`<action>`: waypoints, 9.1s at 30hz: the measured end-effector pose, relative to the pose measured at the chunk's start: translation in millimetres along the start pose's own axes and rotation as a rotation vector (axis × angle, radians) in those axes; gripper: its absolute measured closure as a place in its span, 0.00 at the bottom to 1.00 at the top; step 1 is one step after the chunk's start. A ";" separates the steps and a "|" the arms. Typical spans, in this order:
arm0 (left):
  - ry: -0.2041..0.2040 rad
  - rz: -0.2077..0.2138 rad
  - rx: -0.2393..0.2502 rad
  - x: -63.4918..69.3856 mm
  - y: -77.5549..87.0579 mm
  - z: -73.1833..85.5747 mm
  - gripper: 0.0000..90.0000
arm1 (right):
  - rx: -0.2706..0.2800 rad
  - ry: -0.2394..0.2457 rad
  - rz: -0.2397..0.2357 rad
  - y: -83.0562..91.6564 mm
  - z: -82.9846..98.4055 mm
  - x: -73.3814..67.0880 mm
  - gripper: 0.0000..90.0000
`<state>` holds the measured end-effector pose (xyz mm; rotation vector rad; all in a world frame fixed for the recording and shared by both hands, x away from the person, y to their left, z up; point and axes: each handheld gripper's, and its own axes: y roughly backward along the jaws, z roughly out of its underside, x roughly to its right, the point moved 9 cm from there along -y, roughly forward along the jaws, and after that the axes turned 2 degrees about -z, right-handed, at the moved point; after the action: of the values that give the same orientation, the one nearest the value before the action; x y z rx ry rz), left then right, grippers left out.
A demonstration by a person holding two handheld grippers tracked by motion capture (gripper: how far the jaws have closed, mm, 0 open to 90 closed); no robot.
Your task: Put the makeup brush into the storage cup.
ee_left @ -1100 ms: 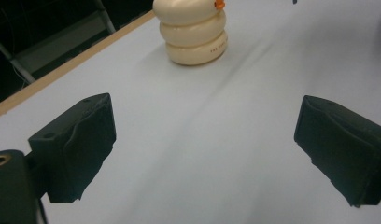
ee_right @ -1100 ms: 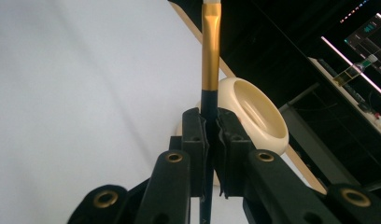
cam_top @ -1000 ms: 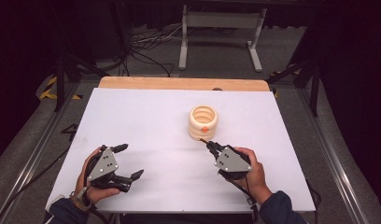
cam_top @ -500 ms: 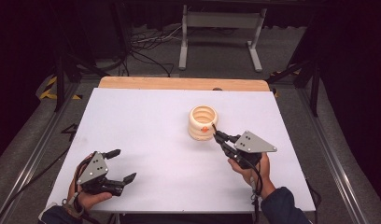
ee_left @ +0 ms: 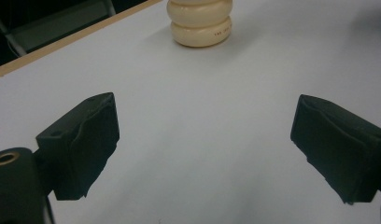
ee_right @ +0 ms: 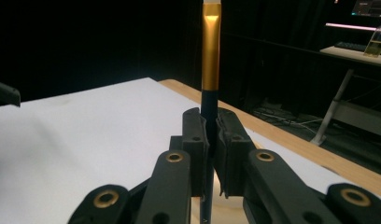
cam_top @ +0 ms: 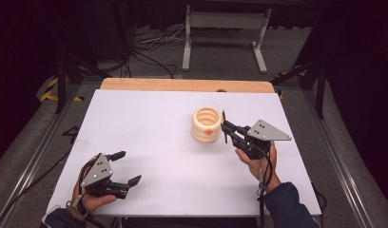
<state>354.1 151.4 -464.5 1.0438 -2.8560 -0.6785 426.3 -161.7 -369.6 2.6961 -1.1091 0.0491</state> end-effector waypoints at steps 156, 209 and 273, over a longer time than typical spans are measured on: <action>-0.028 0.048 -0.042 7.3 -10.4 4.3 0.08 | -0.022 -0.143 0.039 -89.4 31.0 33.0 0.93; -0.025 0.029 -0.010 4.0 -4.4 -0.5 0.07 | -0.079 0.061 0.132 -64.8 5.6 28.4 0.19; -0.034 0.014 -0.005 0.8 0.3 -1.4 0.07 | -0.122 0.180 0.205 -13.1 7.0 24.2 0.09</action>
<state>353.5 150.6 -463.2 1.0204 -2.8861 -0.7088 452.3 -170.9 -376.1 2.4089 -1.2816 0.2443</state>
